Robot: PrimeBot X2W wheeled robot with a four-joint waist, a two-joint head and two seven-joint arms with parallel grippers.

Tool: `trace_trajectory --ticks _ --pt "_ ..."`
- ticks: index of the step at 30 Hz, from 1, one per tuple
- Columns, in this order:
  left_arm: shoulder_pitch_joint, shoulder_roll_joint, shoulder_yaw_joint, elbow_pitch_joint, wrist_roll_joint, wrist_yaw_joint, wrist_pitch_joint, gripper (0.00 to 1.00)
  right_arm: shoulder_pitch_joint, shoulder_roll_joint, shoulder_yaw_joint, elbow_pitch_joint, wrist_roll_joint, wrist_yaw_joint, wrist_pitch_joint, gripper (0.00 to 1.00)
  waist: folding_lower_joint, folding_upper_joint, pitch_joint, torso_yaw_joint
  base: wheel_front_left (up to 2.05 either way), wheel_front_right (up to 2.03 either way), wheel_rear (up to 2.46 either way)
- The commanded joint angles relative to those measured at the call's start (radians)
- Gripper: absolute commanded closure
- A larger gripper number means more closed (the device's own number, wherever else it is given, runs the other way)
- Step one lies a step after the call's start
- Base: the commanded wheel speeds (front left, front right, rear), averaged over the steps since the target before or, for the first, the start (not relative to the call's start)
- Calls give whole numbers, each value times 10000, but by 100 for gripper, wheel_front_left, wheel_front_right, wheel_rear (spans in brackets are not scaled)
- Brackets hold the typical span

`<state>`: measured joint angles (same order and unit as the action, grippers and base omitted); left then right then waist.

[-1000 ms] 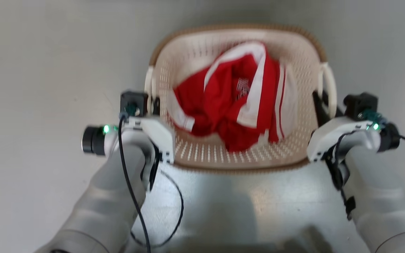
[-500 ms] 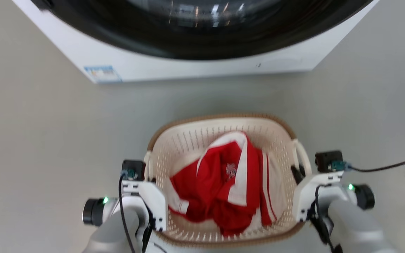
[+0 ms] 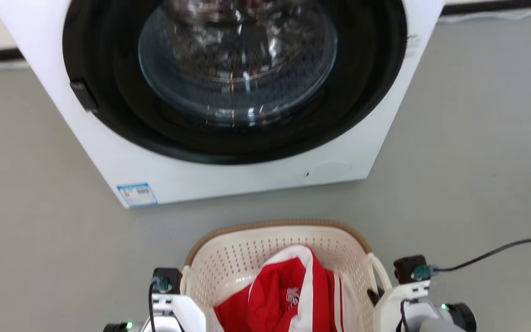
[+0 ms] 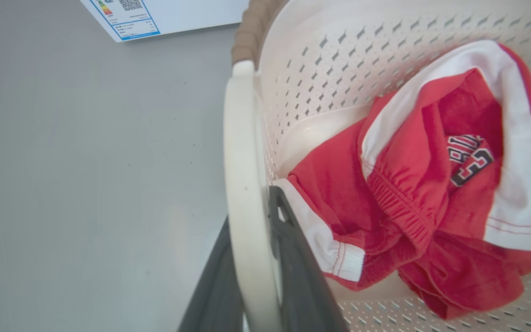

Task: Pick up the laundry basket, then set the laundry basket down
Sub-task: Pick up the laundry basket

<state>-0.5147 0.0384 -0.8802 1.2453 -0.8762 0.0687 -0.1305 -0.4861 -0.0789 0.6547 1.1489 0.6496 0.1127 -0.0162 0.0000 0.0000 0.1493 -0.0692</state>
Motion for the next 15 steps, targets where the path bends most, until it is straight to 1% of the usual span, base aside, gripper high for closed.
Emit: trace_trajectory --ticks 1,8,15 --pt "-155 118 101 -154 -49 -98 -146 100 263 285 470 -206 13 180 127 100 1 0 -534 -176 0 0 0" --pt "323 118 -186 -255 -234 -107 -46 100 663 286 1228 -173 604 180 162 100 1 0 -1208 -83 0 0 0" --pt "398 118 -385 -391 -406 5 -104 100 622 286 1730 31 941 180 65 100 1 0 -1345 66 0 0 0"
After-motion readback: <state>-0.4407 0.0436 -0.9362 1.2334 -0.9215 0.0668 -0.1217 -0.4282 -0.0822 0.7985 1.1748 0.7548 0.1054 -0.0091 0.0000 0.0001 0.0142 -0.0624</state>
